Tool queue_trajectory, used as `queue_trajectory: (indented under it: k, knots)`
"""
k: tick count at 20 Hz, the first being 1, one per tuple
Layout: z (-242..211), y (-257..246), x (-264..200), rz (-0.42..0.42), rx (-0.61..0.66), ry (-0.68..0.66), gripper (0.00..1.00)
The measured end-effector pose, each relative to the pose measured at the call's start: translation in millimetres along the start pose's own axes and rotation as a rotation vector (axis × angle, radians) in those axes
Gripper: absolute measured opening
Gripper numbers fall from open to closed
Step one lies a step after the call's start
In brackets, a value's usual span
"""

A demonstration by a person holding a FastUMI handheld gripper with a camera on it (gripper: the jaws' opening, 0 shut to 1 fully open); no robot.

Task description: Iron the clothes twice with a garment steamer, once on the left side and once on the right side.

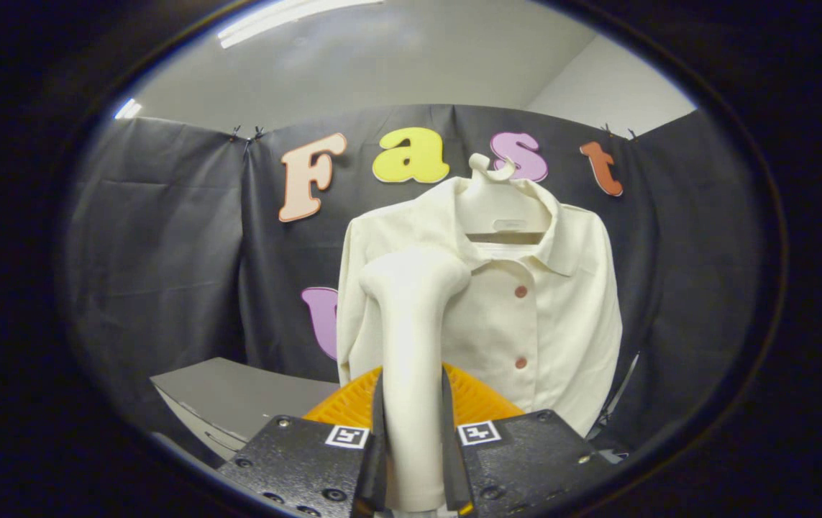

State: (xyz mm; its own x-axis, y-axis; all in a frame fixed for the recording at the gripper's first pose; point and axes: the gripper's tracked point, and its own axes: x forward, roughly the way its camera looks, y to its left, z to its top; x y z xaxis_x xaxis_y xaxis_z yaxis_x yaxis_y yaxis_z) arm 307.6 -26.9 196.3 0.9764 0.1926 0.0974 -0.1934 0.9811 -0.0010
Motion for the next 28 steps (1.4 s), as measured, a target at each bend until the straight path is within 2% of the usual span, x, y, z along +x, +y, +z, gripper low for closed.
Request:
queue_trajectory:
  k: [4,13,19,28]
  knots:
    - [-11.3,-2.8,1.7,0.017,0.045,-0.008,0.32]
    - [-94.0,-21.6,-5.2,-0.026,0.084,0.135,0.32]
    - [-140.6,-26.3,-9.5,-0.031,0.063,0.212,0.31]
    - [-255.5,-32.9,-35.8,-0.046,0.067,0.412,0.29]
